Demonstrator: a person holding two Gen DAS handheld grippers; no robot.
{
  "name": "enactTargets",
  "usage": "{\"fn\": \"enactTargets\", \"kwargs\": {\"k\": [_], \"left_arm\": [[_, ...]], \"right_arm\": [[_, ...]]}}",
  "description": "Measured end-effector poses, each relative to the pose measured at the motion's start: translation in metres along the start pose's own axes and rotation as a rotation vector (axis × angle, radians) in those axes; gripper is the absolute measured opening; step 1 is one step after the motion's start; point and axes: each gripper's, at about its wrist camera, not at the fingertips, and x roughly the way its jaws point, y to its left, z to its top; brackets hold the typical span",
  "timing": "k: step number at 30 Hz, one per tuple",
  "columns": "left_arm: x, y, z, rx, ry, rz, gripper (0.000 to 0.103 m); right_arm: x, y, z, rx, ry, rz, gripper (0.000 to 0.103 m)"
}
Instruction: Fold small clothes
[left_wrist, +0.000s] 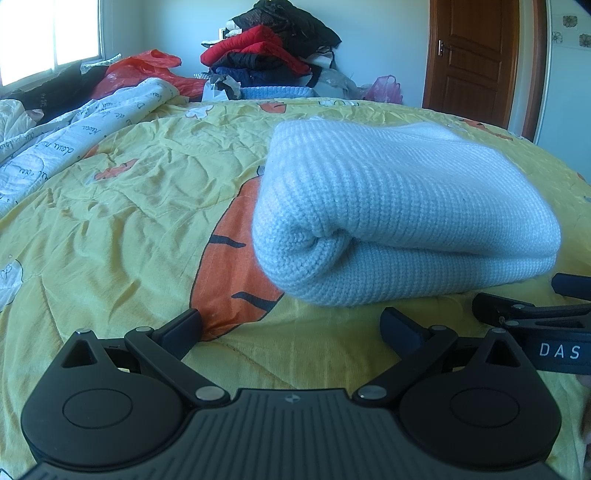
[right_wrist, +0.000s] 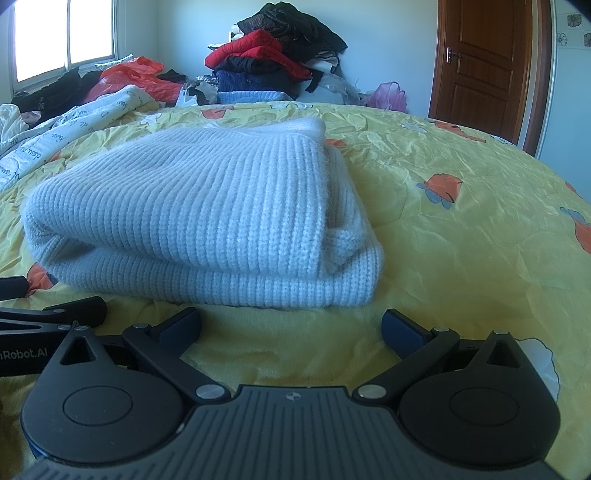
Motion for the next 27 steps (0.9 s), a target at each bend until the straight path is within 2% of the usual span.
{"fn": "enactTargets", "kwargs": {"k": [2, 4, 6, 10, 17, 20, 27], "left_arm": [[-0.002, 0.001, 0.0, 0.004, 0.011, 0.001, 0.103], [-0.011, 0.002, 0.0, -0.011, 0.033, 0.033, 0.103], [-0.03, 0.006, -0.009, -0.045, 0.01, 0.041, 0.103], [-0.061, 0.009, -0.024, -0.05, 0.016, 0.035, 0.103], [-0.098, 0.02, -0.015, -0.131, -0.028, 0.067, 0.103], [-0.11, 0.017, -0.013, -0.119, -0.061, 0.091, 0.103], [-0.117, 0.009, -0.012, -0.096, -0.062, 0.054, 0.103]], "right_arm": [[-0.004, 0.001, -0.001, -0.003, 0.005, -0.004, 0.103], [-0.013, 0.002, -0.004, 0.01, 0.027, -0.019, 0.102], [-0.029, 0.001, -0.011, 0.069, 0.042, -0.05, 0.103], [-0.048, -0.001, -0.021, 0.106, 0.047, -0.008, 0.103], [-0.064, 0.007, -0.019, 0.089, 0.054, -0.01, 0.103], [-0.076, 0.009, -0.02, 0.075, 0.039, 0.002, 0.103], [-0.084, 0.004, -0.025, 0.082, 0.037, 0.001, 0.103]]}}
